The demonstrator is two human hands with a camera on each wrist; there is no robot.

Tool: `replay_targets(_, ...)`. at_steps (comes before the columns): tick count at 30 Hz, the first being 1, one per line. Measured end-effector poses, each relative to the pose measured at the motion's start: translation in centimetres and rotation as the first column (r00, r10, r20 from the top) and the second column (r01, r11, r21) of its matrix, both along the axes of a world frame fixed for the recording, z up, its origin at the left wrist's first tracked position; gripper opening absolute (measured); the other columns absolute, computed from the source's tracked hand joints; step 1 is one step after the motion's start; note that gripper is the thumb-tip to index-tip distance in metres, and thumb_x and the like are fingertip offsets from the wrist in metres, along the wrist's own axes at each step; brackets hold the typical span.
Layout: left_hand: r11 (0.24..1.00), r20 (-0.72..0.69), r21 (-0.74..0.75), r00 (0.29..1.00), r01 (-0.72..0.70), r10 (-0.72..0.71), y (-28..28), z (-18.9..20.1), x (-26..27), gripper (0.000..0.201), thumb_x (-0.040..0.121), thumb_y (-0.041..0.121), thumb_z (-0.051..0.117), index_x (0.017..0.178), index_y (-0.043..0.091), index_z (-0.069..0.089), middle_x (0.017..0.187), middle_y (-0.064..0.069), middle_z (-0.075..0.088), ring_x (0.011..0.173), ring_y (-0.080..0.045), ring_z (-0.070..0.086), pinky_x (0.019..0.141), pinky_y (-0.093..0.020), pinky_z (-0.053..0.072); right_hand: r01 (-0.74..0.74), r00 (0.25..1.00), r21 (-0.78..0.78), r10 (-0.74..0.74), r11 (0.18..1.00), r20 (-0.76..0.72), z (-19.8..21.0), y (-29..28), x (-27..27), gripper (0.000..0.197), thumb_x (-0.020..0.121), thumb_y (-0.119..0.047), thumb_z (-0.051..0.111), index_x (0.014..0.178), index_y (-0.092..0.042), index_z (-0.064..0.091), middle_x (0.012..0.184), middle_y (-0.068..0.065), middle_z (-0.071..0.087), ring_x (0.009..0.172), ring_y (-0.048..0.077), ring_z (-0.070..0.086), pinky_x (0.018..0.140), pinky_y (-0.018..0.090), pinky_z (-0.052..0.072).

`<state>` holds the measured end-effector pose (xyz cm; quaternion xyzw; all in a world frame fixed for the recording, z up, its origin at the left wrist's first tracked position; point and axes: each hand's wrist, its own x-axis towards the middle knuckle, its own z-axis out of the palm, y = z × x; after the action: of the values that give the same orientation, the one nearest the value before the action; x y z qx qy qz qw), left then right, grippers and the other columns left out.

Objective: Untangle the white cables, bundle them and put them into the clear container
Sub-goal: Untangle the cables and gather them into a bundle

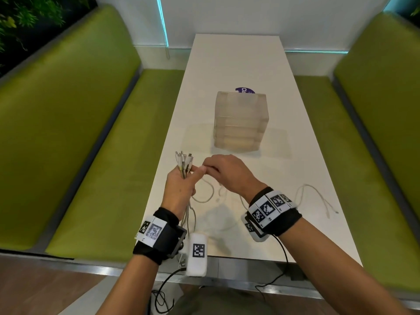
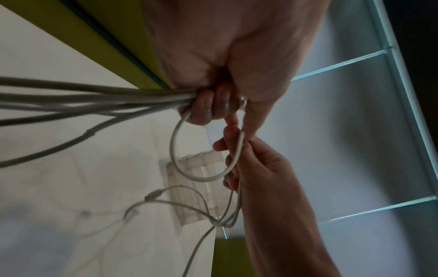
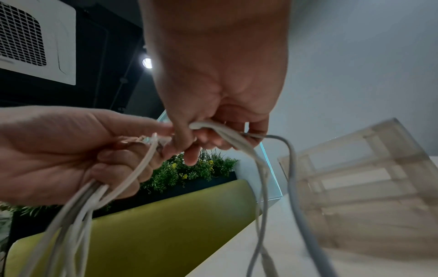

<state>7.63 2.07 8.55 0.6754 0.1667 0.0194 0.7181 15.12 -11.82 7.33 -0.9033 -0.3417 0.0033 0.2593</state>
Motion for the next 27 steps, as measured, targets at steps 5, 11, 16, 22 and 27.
replay_targets(5,0.993,0.006,0.049,0.994,-0.107,0.107,1.1,0.1,0.0,0.016,0.090,0.009,0.063,0.077,0.008,0.054,0.049,0.007,0.033,0.041,-0.008,0.026,0.045,-0.026,0.025,-0.041,0.982,0.086,0.056,0.995,-0.183,0.3,-0.5,0.0,0.024,0.088,-0.043,0.060,0.088,-0.020,0.068,0.074,-0.012,0.051,0.071,0.010,0.049,0.063,0.024,0.037)
replay_targets(11,0.924,0.046,-0.151,0.931,-0.351,0.361,4.5,0.7,-1.2,0.023,0.094,0.010,0.056,0.074,0.017,0.047,0.055,0.007,0.028,0.044,-0.006,0.025,0.043,-0.019,0.027,0.152,0.882,0.281,-0.002,0.948,-0.471,-0.9,-3.9,1.6,0.013,0.089,-0.014,0.062,0.096,-0.010,0.073,0.079,-0.008,0.066,0.067,-0.003,0.054,0.071,0.014,0.044)
replay_targets(16,0.887,0.063,-0.225,0.903,-0.403,0.426,5.0,0.9,-1.7,0.028,0.095,0.012,0.055,0.071,0.020,0.043,0.051,0.010,0.026,0.046,-0.008,0.022,0.044,-0.020,0.025,0.509,0.804,0.165,-0.398,0.845,-0.443,-2.4,-5.7,2.9,0.019,0.093,-0.020,0.056,0.090,-0.012,0.073,0.062,-0.006,0.059,0.063,0.007,0.056,0.058,0.016,0.040)
replay_targets(22,0.865,0.074,-0.233,0.879,-0.444,0.471,5.3,0.9,-1.9,0.027,0.095,0.012,0.055,0.074,0.020,0.040,0.051,0.009,0.026,0.049,-0.010,0.021,0.045,-0.022,0.025,0.711,0.604,-0.066,-0.655,0.701,-0.455,-5.1,-8.1,3.4,0.027,0.084,-0.013,0.047,0.068,0.004,0.062,0.076,0.023,0.068,0.075,0.039,0.066,0.066,0.041,0.054)
replay_targets(27,0.865,0.082,-0.254,0.881,-0.433,0.465,5.6,1.1,-2.1,0.024,0.095,0.012,0.054,0.076,0.019,0.041,0.051,0.009,0.026,0.047,-0.009,0.022,0.043,-0.020,0.026,0.748,0.484,-0.153,-0.688,0.646,-0.540,-6.4,-9.9,2.9,0.026,0.087,-0.010,0.047,0.082,0.008,0.065,0.075,0.018,0.070,0.065,0.029,0.065,0.066,0.037,0.055)
